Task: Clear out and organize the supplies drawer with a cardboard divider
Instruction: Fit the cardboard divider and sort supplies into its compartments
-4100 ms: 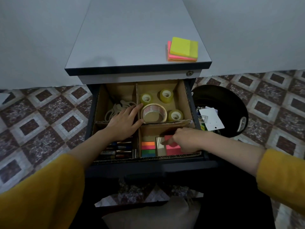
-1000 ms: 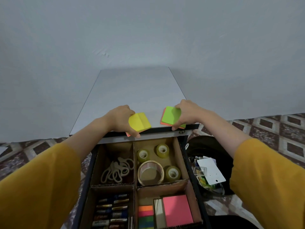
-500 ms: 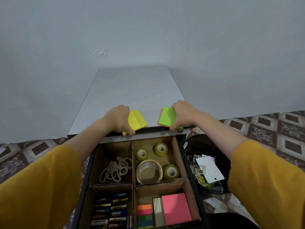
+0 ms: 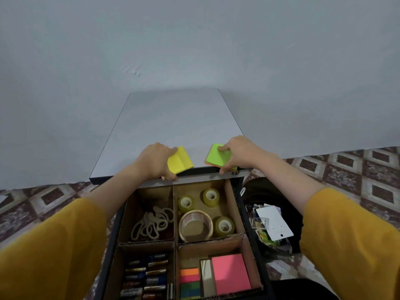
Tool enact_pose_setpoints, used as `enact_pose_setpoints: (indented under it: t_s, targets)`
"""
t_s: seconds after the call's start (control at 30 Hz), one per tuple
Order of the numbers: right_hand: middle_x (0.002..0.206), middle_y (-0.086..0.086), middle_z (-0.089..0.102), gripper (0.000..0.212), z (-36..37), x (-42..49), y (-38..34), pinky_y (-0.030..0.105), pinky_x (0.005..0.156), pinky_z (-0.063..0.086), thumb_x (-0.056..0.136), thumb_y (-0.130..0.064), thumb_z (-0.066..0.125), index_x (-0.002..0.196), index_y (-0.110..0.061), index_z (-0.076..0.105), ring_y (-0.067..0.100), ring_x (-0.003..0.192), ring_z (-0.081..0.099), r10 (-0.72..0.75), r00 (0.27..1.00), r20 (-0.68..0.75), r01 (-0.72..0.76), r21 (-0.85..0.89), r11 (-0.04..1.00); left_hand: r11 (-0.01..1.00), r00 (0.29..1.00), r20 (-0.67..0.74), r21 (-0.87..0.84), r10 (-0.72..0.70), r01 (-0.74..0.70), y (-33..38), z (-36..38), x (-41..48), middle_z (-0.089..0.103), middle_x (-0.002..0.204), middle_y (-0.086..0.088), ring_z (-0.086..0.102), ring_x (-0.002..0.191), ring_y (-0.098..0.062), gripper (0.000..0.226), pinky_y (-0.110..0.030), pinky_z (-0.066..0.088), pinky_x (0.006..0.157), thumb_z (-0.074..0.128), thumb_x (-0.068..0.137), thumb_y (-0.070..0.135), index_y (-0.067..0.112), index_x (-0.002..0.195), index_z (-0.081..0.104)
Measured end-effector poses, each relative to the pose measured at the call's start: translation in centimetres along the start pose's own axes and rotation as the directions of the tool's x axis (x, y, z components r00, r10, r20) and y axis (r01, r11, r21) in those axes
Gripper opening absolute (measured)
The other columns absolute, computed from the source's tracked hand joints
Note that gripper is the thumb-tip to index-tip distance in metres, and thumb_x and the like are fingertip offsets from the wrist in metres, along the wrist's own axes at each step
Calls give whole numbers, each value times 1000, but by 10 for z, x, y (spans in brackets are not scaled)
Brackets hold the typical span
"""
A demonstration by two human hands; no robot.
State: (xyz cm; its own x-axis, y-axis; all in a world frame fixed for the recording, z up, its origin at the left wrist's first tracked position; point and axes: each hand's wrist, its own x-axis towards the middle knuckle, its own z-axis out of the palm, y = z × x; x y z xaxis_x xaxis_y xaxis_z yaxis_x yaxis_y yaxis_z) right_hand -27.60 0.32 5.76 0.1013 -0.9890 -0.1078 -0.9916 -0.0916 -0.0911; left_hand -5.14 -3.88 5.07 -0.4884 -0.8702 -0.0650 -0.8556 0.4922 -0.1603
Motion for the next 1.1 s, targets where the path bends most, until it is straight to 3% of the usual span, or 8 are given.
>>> enact_pose_setpoints:
  t_s: [0.07, 0.17, 0.4, 0.5, 0.6, 0.73, 0.9, 1.1]
  targets:
    - [127, 13, 53, 76, 0, -1, -2, 29, 90, 37, 73, -46, 74, 138, -18, 46, 27, 120, 45, 3, 999, -34, -3, -9, 1000, 1000, 1000, -9, -6, 12, -12, 0, 1, 0, 61, 113, -13, 53, 110, -27, 88, -30, 36, 78, 73, 71, 48, 23, 145, 32]
    - [128, 11, 53, 72, 1, -6, -6, 29, 91, 38, 74, -41, 73, 138, -20, 47, 26, 120, 45, 6, 997, -74, -6, 2, 1000, 997, 1000, -3, -80, 4, -4, 0, 3, -4, 60, 110, -13, 55, 105, -27, 85, -30, 37, 76, 71, 68, 49, 26, 143, 37]
    - [113, 9, 56, 71, 21, -56, -11, 26, 80, 33, 69, -43, 76, 134, -33, 49, 24, 108, 51, 30, 983, -179, 8, 207, 978, 957, 990, 16, -259, 137, -129, 26, 4, -70, 51, 123, -3, 46, 114, -18, 108, -22, 28, 82, 36, 42, 76, 35, 141, 36]
    - [111, 5, 54, 73, 35, -81, -6, 26, 76, 32, 69, -46, 76, 135, -33, 48, 22, 105, 50, 2, 989, -148, 36, 252, 967, 916, 970, 59, -346, 235, -201, 42, 14, -102, 48, 128, 3, 43, 117, -13, 96, -18, 24, 83, 45, 53, 75, 38, 141, 34]
    - [116, 6, 53, 73, 59, -94, -5, 30, 86, 38, 70, -47, 75, 136, -32, 47, 23, 109, 50, -41, 999, -32, 46, 194, 980, 855, 949, 97, -469, 300, -222, 61, 38, -126, 50, 128, 6, 43, 117, -10, 79, -22, 32, 95, 71, 70, 54, 36, 139, 38]
    - [118, 8, 53, 73, 86, -99, -11, 31, 89, 38, 72, -48, 73, 138, -31, 45, 24, 110, 49, -47, 998, 41, 39, 186, 982, 801, 910, 204, -569, 360, -189, 96, 74, -140, 53, 117, 9, 48, 109, -8, 72, -21, 37, 83, 75, 71, 47, 38, 136, 44]
    - [128, 7, 51, 73, 103, -92, -13, 29, 91, 36, 74, -47, 71, 139, -30, 44, 22, 118, 47, -64, 997, 46, 52, 227, 973, 735, 911, 249, -674, 329, -81, 115, 111, -129, 53, 135, 8, 46, 125, -7, 74, -26, 38, 103, 76, 68, 52, 35, 134, 48]
    - [130, 5, 50, 72, 122, -86, -14, 29, 93, 37, 74, -48, 70, 139, -31, 43, 20, 119, 47, -106, 992, 70, 85, 250, 964, 674, 896, 265, -737, 356, -50, 134, 135, -119, 44, 141, -1, 35, 133, -11, 65, -14, 23, 106, 70, 79, 42, 29, 138, 45]
